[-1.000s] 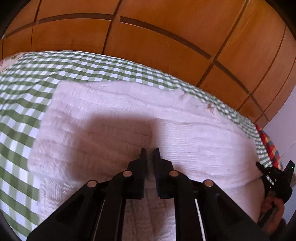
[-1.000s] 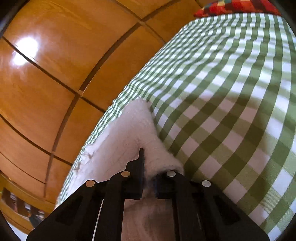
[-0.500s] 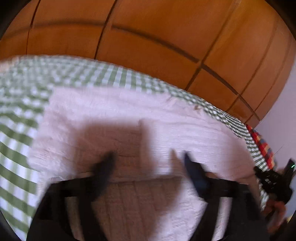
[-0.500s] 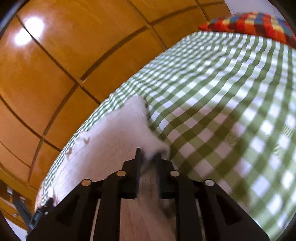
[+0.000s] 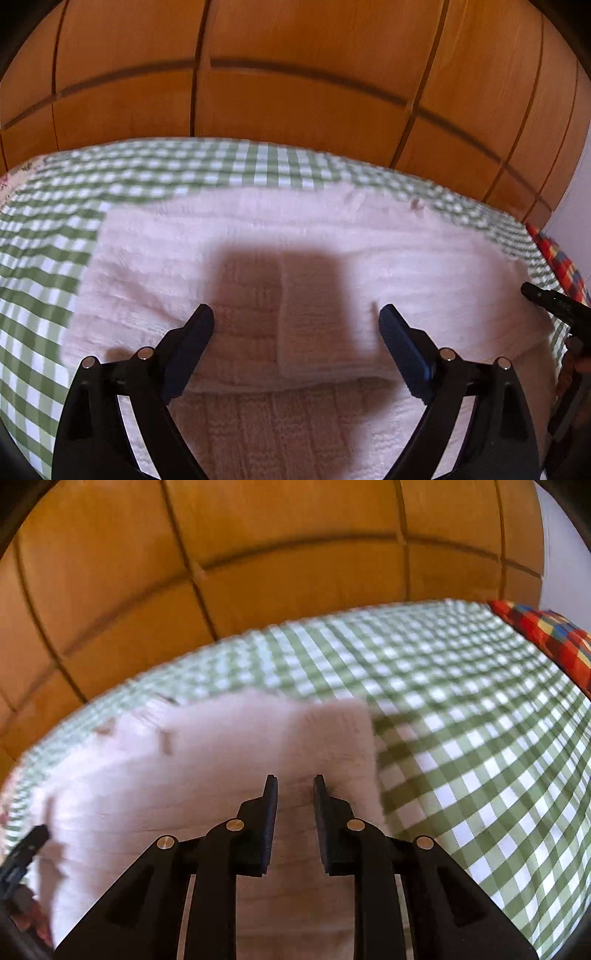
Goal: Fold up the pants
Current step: 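Move both grippers along the folded sweater edge to grasp it again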
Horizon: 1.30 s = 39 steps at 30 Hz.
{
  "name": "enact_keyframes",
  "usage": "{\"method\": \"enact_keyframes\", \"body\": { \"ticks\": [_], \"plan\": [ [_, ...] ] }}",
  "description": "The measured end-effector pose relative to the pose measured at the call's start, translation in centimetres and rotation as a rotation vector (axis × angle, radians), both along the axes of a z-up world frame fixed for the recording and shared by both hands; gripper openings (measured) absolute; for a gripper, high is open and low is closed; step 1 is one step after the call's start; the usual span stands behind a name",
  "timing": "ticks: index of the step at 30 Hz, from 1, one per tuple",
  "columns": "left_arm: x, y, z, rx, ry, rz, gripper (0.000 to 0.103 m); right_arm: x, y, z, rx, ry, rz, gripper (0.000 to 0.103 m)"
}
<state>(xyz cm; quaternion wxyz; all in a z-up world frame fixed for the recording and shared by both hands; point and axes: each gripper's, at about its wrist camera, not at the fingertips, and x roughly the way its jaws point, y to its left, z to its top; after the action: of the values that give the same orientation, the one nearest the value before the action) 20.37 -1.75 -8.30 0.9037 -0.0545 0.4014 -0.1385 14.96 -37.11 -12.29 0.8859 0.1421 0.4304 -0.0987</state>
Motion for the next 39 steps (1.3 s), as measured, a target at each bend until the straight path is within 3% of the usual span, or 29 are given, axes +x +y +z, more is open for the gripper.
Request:
{"method": "enact_keyframes", "body": {
  "ticks": [2,5,9,11,15,17,19,20,26,29,38,39],
  "plan": [
    [0.5,-0.1,-0.6,0.006,0.024,0.009,0.091,0.6,-0.4,-0.7,-0.005,0.012,-0.011,0.017],
    [1.1,-0.8,-1.0,0.055,0.028,0.013,0.093,0.8,-0.6,-1.2,-0.099,-0.016,-0.059,0.017],
    [2.1,-1.6,-1.6,0.103,0.042,0.016,0.098,1.2,-1.9,-1.7,-0.044,-0.037,-0.083,0.017],
    [2.0,-1.4,-1.6,0.096,0.041,0.015,0.098,1.1,-1.9,-1.7,-0.036,-0.051,-0.080,0.017],
    [1.5,-0.7,-1.1,0.064,0.034,0.011,0.098,0.0,-3.1,-1.4,0.082,-0.088,-0.077,0.019],
    [0.7,-0.5,-0.7,0.064,0.032,0.011,0.099,-1.3,-3.1,-0.6,0.122,-0.102,-0.063,0.026],
    [-0.6,0.1,-0.3,0.059,0.019,0.017,0.101,-3.0,-2.3,0.3,0.112,-0.116,-0.037,0.043],
    [-1.2,0.5,-0.1,0.056,0.016,0.021,0.101,-3.8,-1.7,0.6,0.093,-0.120,-0.028,0.046],
    [-4.6,3.0,-0.6,0.029,0.066,0.039,0.101,-9.0,0.1,0.9,0.069,-0.101,0.036,0.046],
    [-6.6,4.6,-0.9,0.011,0.062,0.041,0.101,-10.9,-0.1,-0.1,0.133,-0.061,0.042,0.046],
    [-11.0,9.1,-0.3,-0.053,0.050,0.039,0.101,-14.9,-2.2,-0.7,0.336,-0.093,0.024,0.047],
    [-11.4,10.0,-0.2,-0.077,0.055,0.041,0.101,-15.0,-2.4,-0.7,0.358,-0.095,0.024,0.056]
  ]
}}
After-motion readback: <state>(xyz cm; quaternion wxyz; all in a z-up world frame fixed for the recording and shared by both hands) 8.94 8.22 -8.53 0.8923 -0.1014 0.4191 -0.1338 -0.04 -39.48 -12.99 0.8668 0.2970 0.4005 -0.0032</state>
